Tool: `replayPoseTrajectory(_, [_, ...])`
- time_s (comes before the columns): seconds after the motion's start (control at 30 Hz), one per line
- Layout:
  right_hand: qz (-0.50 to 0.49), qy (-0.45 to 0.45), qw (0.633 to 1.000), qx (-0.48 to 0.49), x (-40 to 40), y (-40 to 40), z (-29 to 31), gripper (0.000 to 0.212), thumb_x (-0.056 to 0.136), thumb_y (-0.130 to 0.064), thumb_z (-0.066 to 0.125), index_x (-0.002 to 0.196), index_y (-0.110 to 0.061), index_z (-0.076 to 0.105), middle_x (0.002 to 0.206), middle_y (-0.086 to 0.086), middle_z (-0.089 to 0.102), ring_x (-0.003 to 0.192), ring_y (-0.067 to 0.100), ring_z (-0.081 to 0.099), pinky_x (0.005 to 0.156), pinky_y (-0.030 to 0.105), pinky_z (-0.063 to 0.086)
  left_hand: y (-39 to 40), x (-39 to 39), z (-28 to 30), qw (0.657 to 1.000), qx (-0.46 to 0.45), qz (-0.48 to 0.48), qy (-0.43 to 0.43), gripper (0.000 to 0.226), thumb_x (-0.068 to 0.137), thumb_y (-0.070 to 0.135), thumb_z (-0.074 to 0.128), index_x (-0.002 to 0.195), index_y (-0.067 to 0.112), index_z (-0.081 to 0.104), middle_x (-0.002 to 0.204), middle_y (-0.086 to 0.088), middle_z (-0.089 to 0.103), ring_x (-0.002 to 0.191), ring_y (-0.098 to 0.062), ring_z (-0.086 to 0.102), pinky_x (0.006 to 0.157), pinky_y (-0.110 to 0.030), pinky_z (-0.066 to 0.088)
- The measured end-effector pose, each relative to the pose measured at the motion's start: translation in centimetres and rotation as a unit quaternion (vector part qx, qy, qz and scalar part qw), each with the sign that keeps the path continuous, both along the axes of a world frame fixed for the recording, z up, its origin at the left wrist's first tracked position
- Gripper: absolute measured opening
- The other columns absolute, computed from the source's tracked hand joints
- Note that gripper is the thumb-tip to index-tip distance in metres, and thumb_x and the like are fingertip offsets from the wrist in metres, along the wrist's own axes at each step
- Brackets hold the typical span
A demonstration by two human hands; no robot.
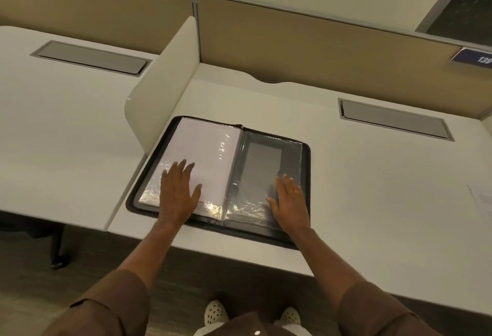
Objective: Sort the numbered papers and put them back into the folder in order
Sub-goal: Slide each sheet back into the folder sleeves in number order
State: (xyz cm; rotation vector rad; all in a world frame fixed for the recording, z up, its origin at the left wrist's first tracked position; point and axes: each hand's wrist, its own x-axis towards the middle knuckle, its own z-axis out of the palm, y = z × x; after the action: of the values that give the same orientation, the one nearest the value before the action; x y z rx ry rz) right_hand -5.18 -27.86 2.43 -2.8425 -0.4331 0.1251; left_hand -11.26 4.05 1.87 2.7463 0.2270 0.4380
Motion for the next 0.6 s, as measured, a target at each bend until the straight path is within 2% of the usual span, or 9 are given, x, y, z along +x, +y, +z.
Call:
replayPoseTrajectory(0.17, [-0.026,-0.012,1.0,0.0,0.7,-2.4,0.4,0.072,0.103,-0.056,0.037,0.162,-0.023,0.011,0.17,0.004,0.006,0.157,0.025,0.005,0.127,0.042,0.006,-6.1,3.4,0.3,0.992,0.056,-0.102,0.052,0.084,0.098,0.067,0.021,0.162,0.012,0.009,0.169,-0.011,-0.003,0.156,-0.031,-0.006,0.125,-0.054,0.001])
replayPoseTrajectory(0.27, [-0.033,-0.022,0.999,-0.012,1.2,-4.7,0.7,0.074,0.102,-0.06,0.028,0.163,-0.024,0.005,0.17,0.006,0.001,0.157,0.026,0.002,0.127,0.044,0.006,-10.3,5.4,1.3,0.984,0.083,-0.146,0.055,0.091,0.097,0.071,0.019,0.161,0.008,0.001,0.169,-0.013,-0.009,0.155,-0.034,-0.01,0.125,-0.055,0.001])
replayPoseTrajectory(0.4, [-0.042,-0.04,0.998,-0.017,1.8,-8.8,1.1,0.079,0.097,-0.067,0.008,0.163,-0.023,0.004,0.17,0.009,0.0,0.157,0.029,0.002,0.126,0.046,0.007,-16.1,7.7,2.3,0.977,0.079,-0.187,0.068,0.093,0.097,0.072,0.019,0.161,0.006,0.003,0.168,-0.013,-0.009,0.155,-0.031,-0.011,0.125,-0.055,0.003])
replayPoseTrajectory(0.53, [-0.069,-0.052,0.996,-0.015,2.6,-14.1,1.2,0.08,0.098,-0.067,0.01,0.161,-0.019,0.019,0.168,0.013,0.014,0.154,0.033,0.018,0.123,0.05,0.022,-22.7,9.5,3.0,0.97,0.072,-0.214,0.092,0.098,0.092,0.079,0.006,0.161,0.009,-0.003,0.168,-0.011,-0.016,0.154,-0.028,-0.018,0.125,-0.051,-0.007])
replayPoseTrajectory(0.6, [-0.085,-0.051,0.995,-0.019,2.9,-17.2,1.2,0.079,0.099,-0.066,0.013,0.161,-0.018,0.021,0.168,0.013,0.016,0.153,0.033,0.02,0.122,0.049,0.022,-26.2,10.4,3.3,0.966,0.081,-0.225,0.099,0.097,0.091,0.079,0.005,0.161,0.011,-0.005,0.167,-0.011,-0.017,0.153,-0.027,-0.02,0.125,-0.052,-0.008])
